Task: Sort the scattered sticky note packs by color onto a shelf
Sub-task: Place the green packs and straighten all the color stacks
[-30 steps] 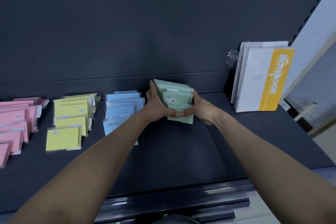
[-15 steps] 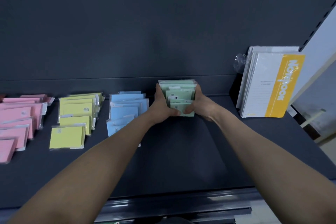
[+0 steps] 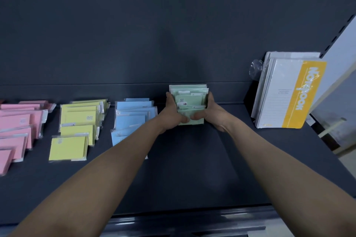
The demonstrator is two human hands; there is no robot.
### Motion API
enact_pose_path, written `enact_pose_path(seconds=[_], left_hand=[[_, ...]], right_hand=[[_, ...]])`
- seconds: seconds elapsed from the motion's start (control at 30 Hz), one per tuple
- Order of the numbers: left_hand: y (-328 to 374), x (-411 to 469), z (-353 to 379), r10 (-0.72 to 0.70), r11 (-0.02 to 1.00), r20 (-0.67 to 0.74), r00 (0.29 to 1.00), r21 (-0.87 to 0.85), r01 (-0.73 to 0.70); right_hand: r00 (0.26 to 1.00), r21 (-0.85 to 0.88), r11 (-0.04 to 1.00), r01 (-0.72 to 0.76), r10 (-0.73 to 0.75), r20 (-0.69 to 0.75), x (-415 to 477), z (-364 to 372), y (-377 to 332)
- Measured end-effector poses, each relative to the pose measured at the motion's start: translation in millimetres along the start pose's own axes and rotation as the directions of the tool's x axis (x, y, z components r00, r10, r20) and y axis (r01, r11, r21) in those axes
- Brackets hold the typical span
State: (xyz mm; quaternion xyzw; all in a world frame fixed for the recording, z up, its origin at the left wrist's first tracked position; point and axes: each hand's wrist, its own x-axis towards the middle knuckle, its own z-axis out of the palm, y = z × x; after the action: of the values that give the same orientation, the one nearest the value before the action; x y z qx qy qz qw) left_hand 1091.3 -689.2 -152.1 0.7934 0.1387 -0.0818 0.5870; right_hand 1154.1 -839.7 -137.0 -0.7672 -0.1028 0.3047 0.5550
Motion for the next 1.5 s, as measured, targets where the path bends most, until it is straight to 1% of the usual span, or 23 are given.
enact_pose_path(seconds=[0.1,0.23,0.37,0.47,0.53,0.67,0.9,0.97,1.03,1.1,1.17,1.23,1.27,1.33,1.37,1.43,1.5], left_hand=[[-0.5,0.1,0.9,-0.005,1.000,-0.087,0.996,-0.016,0.004],[2.3,-4.6,6.1,-0.041,0.999,-0.006,0.999,0.011,0.041],[7.3,-7.4,7.4,-0.052,0.999,-0.021,0.998,0.006,0.052],[4.3,-7.1,1.8,-0.058,0.998,-0.079,0.995,-0.043,0.055],[5.1,-10.5,0.5,-0.046,0.997,-0.098,0.994,-0.063,0.040],[8.0,-15.7,3.7,-0.022,0.998,-0.103,0.994,-0.058,0.016],[13.2,-22.7,1.1,-0.018,0.999,-0.132,0.991,-0.031,0.014],[17.1,-27.3,1.1,0.016,1.000,-0.165,0.986,0.014,-0.013],[23.7,-34.1,-2.4,0.080,0.995,-0.225,0.971,0.076,-0.064],[29.2,-40.1,-12.0,0.152,0.986,-0.286,0.946,0.105,-0.127],[34.3,-49.3,-26.5,0.216,0.975,-0.336,0.917,0.125,-0.184],[36.8,-59.9,-44.8,0.264,0.959,-0.363,0.894,0.196,-0.204],[36.9,-66.2,-54.8,0.281,0.948,-0.365,0.888,0.250,-0.198],[33.8,-79.7,-75.0,0.271,0.916,-0.332,0.904,0.376,-0.137],[30.1,-86.3,-84.4,0.228,0.895,-0.297,0.927,0.440,-0.079],[19.7,-99.7,-98.9,0.071,0.825,-0.213,0.975,0.562,0.063],[6.0,-109.9,-106.5,-0.066,0.749,-0.140,0.988,0.647,0.142]], right_hand=[[1.000,0.032,0.999,0.003,-0.002,-0.028,-0.2,-0.2,7.3],[0.998,0.011,1.000,-0.018,0.018,-0.067,-1.0,11.3,6.3],[0.992,0.009,1.000,0.000,0.001,-0.123,-0.5,19.0,5.5],[0.994,0.079,0.997,-0.021,0.030,-0.109,0.8,10.2,9.1],[0.994,0.096,0.995,-0.022,0.032,-0.102,-1.0,6.2,9.1],[0.998,0.108,0.994,0.010,-0.003,-0.067,-6.0,3.8,7.7],[0.997,0.109,0.994,-0.016,0.024,-0.078,-14.9,0.9,8.7],[0.993,0.086,0.996,0.015,-0.004,-0.121,-20.6,1.1,4.3],[0.968,0.029,0.994,0.102,-0.093,-0.235,-27.0,4.5,-5.9],[0.910,-0.054,0.976,0.212,-0.217,-0.352,-30.7,10.9,-18.1],[0.851,-0.165,0.944,0.287,-0.330,-0.408,-36.4,22.9,-32.4],[0.817,-0.240,0.901,0.361,-0.430,-0.385,-42.5,40.1,-45.8],[0.815,-0.241,0.888,0.392,-0.457,-0.357,-45.3,50.7,-51.9],[0.849,-0.200,0.892,0.406,-0.449,-0.278,-44.7,73.7,-58.4],[0.873,-0.192,0.900,0.392,-0.430,-0.232,-41.5,85.0,-58.1],[0.918,-0.223,0.913,0.341,-0.375,-0.131,-35.7,105.7,-55.8],[0.956,-0.262,0.929,0.260,-0.286,-0.063,-29.5,121.4,-51.8]])
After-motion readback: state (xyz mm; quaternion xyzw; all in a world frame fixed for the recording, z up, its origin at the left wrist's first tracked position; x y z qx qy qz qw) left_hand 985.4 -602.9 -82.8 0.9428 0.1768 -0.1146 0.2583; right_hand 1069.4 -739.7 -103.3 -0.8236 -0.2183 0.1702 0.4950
